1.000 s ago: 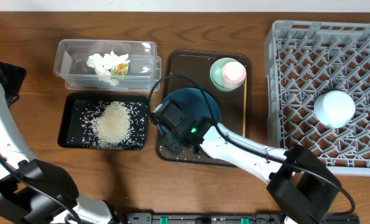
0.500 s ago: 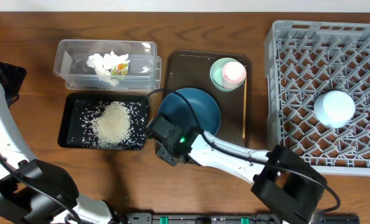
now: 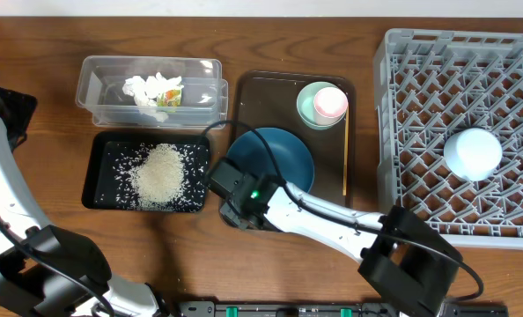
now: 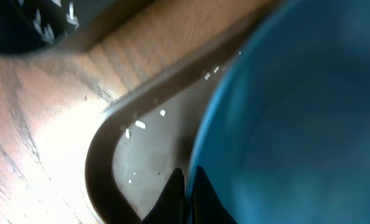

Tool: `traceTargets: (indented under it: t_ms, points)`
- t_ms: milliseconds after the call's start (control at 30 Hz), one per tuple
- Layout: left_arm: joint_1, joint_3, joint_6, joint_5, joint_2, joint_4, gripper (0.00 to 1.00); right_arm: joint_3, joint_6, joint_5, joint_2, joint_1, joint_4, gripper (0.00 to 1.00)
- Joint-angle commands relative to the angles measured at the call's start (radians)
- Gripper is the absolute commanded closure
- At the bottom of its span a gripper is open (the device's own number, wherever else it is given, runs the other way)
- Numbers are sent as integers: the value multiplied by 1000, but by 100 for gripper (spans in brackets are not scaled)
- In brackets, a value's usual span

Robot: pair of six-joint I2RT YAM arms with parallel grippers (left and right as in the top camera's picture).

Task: Sort waste into correct bins and load items into the dishwasher rack
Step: 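Lift the blue plate and carry it into the rack's back corner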

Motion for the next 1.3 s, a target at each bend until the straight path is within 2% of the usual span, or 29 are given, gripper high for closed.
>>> traceTargets:
  t_ms: [0, 200, 367, 533, 600, 767, 933, 1000, 1133, 1267]
  points:
    - [4, 2, 2, -6, 5, -3, 5, 63, 42, -19, 1, 8, -40, 99]
    - [4, 2, 2, -6, 5, -3, 5, 237, 69, -18, -14, -15, -199, 99]
    - [4, 2, 3, -6, 5, -3, 5, 382, 80, -18, -82, -107, -343, 99]
    - [4, 2, 3, -6, 5, -3, 5, 449, 127, -30, -221, -289, -427, 99]
    - [4, 2, 3, -6, 5, -3, 5, 449, 161, -53, -294, -411, -444, 99]
    - [4, 2, 3, -6, 5, -3, 5, 449, 97, -341, -400, -753, -445, 99]
    - [4, 2, 3, -6, 5, -3, 5, 433, 46, -630, -405, -1113, -451, 99]
    - [4, 2, 2, -6, 5, -3, 5, 402, 37, -700, -402, -1210, -426, 99]
    - [4, 2, 3, -6, 5, -3, 5, 291, 36, -856, -401, -1385, -289, 99]
    - [4, 2, 3, -6, 5, -3, 5, 140, 37, -1118, -401, -1519, -44, 99]
